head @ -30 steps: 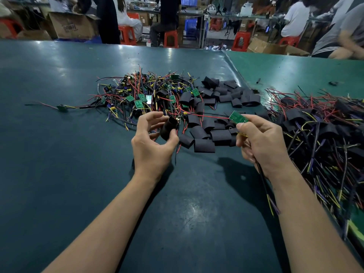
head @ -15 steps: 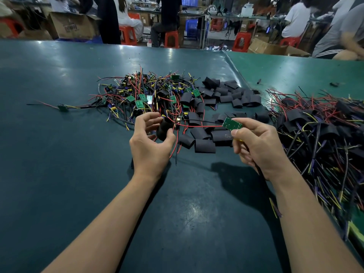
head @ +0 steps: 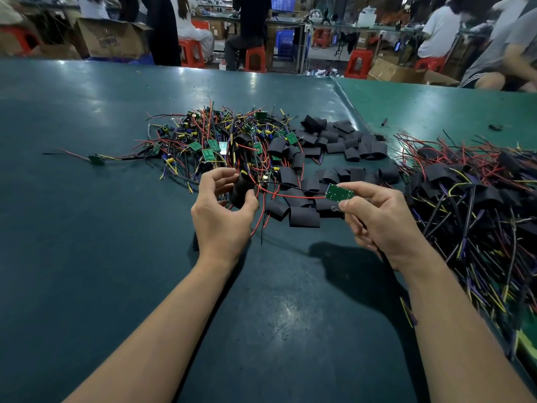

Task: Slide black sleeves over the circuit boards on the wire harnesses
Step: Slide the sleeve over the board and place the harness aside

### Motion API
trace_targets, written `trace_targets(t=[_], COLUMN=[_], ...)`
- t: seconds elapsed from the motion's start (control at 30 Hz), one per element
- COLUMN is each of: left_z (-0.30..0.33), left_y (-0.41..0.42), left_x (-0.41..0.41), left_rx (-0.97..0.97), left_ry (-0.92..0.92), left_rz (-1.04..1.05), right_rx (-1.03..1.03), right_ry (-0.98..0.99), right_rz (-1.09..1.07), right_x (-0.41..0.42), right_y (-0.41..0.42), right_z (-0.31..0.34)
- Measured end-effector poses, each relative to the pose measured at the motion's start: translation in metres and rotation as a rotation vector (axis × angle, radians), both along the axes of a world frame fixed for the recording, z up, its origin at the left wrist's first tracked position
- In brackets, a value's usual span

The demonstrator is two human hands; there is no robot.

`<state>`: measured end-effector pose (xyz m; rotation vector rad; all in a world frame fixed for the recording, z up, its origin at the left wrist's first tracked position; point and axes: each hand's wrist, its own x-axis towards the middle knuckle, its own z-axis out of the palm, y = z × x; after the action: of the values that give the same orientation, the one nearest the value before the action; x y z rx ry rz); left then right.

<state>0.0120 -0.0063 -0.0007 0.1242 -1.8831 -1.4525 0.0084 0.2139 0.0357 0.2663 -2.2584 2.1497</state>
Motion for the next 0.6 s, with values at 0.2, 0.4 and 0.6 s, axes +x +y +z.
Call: trace_targets(t=[0.2, 0.4, 0.6], left_z=[-0.001, -0.004, -0.006], left_y=[-0.001, -0.005, -0.005], left_x=[-0.001, -0.002, -0.003], left_rx=[-0.042, -0.218, -0.217], left_ry=[0.009, 0.022, 0.034], left_rz=[-0.013, -0.164, -0.174], right_rx=[0.008, -0.081, -0.121], right_ry=[-0.027, -0.031, -0.071], right_rz=[0.020, 0.009, 0.021], right_x=[-0.001, -0.001, 0.000], right_y=[0.003, 0.014, 0.017], right_z=[0.000, 0.005, 0.007])
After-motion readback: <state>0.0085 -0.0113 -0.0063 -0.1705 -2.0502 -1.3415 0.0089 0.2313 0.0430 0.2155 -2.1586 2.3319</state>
